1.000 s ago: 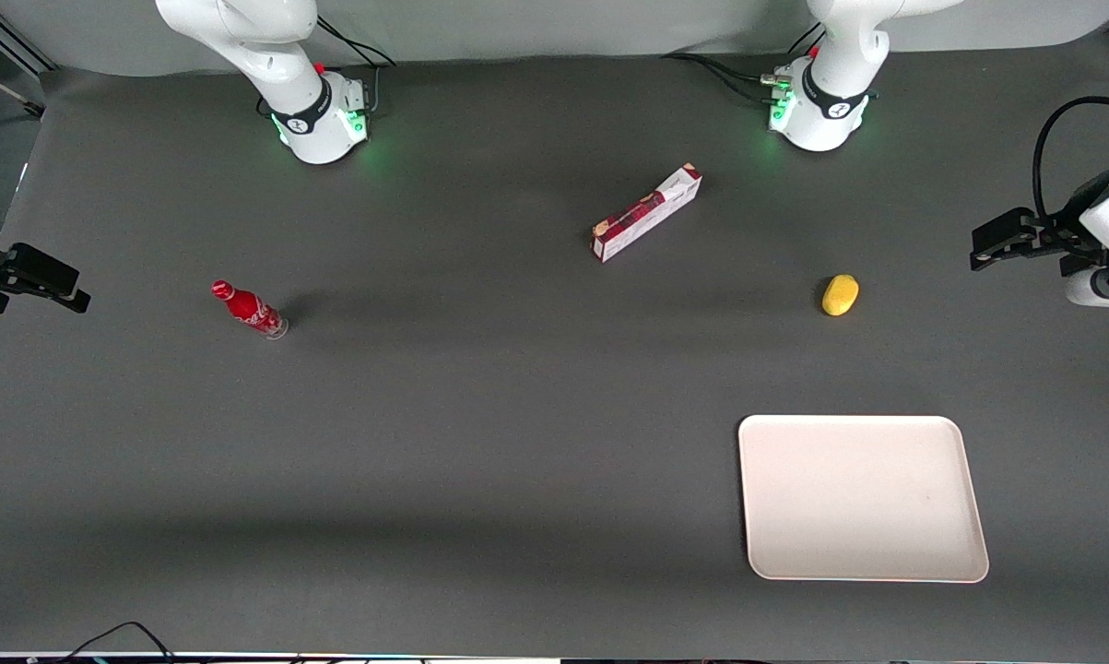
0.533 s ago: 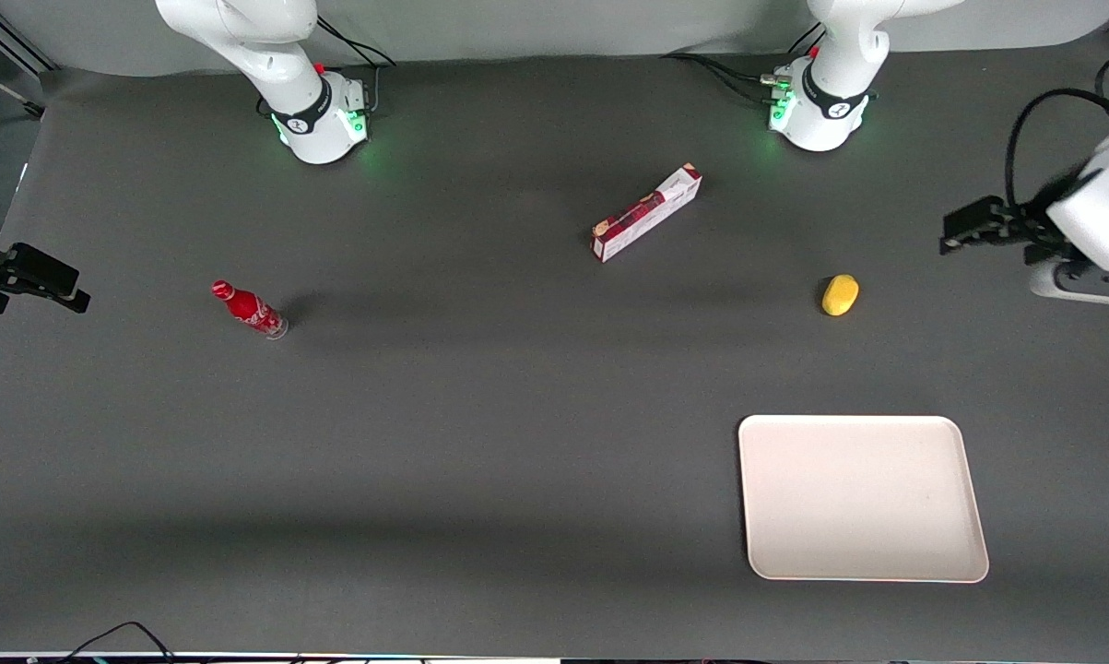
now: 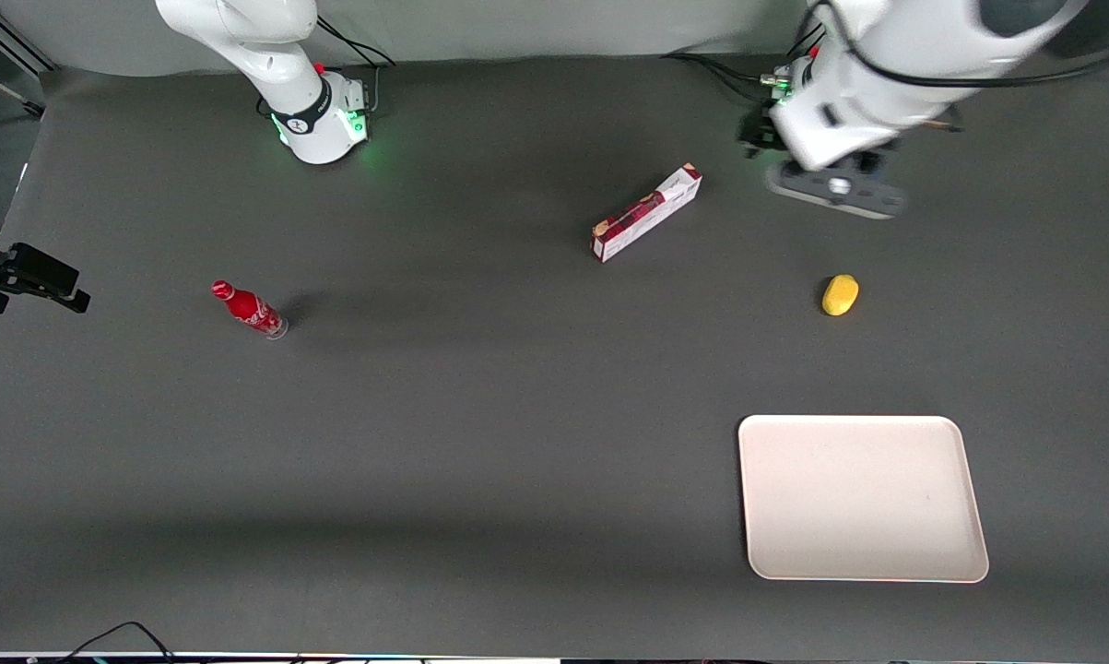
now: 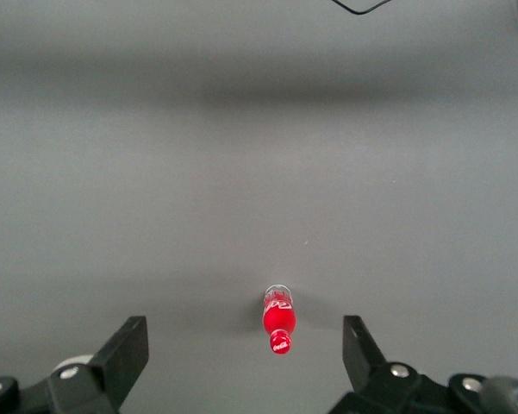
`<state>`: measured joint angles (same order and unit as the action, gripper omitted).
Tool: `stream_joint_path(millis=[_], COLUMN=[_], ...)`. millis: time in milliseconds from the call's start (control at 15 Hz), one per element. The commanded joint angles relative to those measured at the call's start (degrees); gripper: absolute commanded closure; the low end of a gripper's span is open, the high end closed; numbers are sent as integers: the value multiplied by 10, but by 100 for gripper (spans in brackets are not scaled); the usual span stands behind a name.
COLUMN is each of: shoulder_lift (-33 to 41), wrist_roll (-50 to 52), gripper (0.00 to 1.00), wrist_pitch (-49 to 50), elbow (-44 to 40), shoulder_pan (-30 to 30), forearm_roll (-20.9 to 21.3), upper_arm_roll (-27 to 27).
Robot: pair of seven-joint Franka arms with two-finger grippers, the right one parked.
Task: Place red cookie box on tray
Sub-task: 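Move the open left gripper over the red plaid shortbread box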
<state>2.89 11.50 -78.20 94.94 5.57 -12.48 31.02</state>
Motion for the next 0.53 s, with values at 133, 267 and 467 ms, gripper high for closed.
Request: stream_joint_path(millis=[133, 267, 467], shoulder_lift=[55, 49, 33], wrist_roll=[65, 70, 75], gripper=[0, 0, 0], wrist_pitch=[-280, -391, -497], elbow=[252, 325, 400], shoulder_pan=[-36, -84, -119], forearm_roll=[-33, -33, -30], upper_arm_roll=[128, 134, 136])
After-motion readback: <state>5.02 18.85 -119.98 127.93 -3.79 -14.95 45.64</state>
